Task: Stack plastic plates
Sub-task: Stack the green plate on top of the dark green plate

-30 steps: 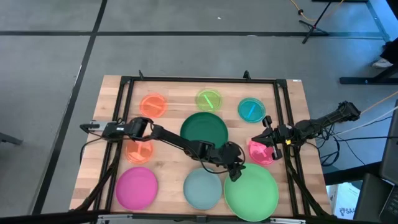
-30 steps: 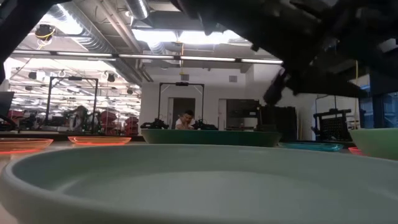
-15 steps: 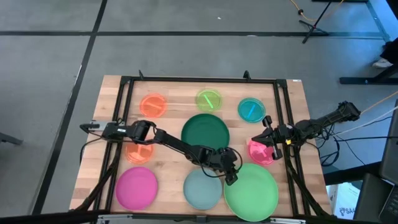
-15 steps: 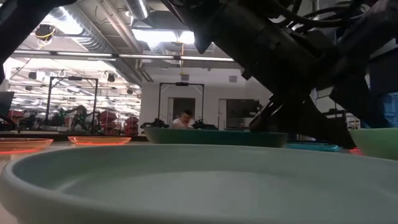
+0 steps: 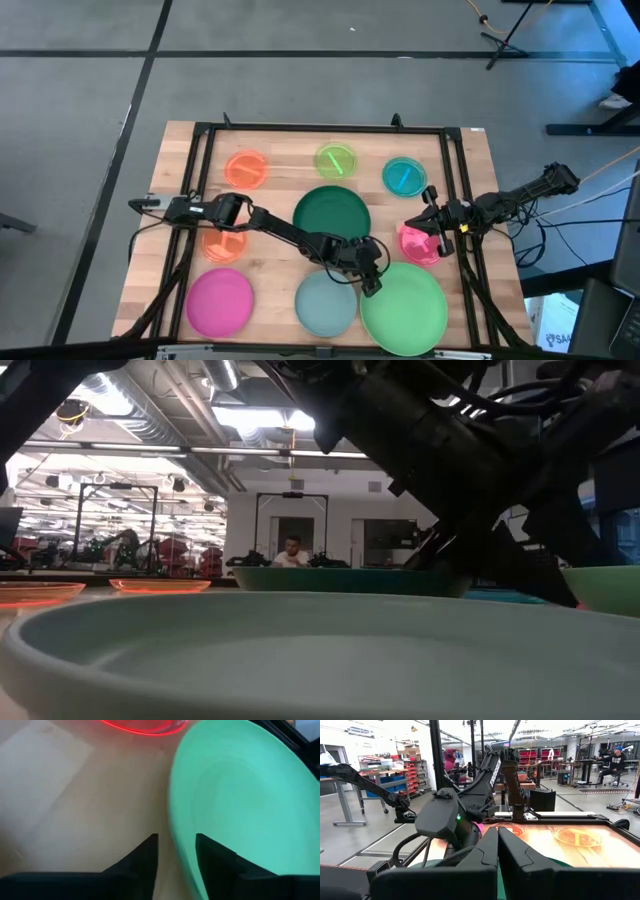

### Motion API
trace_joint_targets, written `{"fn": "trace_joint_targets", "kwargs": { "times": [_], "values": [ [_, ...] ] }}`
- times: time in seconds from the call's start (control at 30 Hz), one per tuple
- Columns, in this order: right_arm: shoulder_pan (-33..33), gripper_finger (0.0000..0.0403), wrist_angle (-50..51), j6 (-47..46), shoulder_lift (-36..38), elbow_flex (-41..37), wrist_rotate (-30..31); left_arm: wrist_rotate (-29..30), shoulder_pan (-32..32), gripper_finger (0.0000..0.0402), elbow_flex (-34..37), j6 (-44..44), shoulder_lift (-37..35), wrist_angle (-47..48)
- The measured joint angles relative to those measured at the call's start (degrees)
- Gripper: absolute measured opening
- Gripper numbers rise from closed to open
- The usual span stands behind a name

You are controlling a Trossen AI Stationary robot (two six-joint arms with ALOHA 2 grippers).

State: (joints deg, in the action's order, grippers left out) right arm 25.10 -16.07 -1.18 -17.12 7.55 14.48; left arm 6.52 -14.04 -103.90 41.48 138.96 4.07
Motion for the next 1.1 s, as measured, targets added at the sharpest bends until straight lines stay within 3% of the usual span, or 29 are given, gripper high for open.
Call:
{"fn": "trace_joint_targets", "kwargs": {
  "times": [0.37, 0.7, 1.1],
  "values": [
    [0.0, 0.0003, -0.6, 0.0, 0.0, 0.0, 0.1, -0.1, -0.2, 0.0010, 0.0, -2.5, 0.0, -0.1],
    [0.0, 0.0003, -0.6, 0.0, 0.0, 0.0, 0.1, 3.6, -0.2, 0.0005, 0.0, -2.8, 0.0, -1.0],
    [0.0, 0.0003, -3.7, -2.1, 0.0, 0.0, 0.3, 3.9, -0.8, 0.0003, 0.0, -3.7, -0.7, -4.2]
  ]
}}
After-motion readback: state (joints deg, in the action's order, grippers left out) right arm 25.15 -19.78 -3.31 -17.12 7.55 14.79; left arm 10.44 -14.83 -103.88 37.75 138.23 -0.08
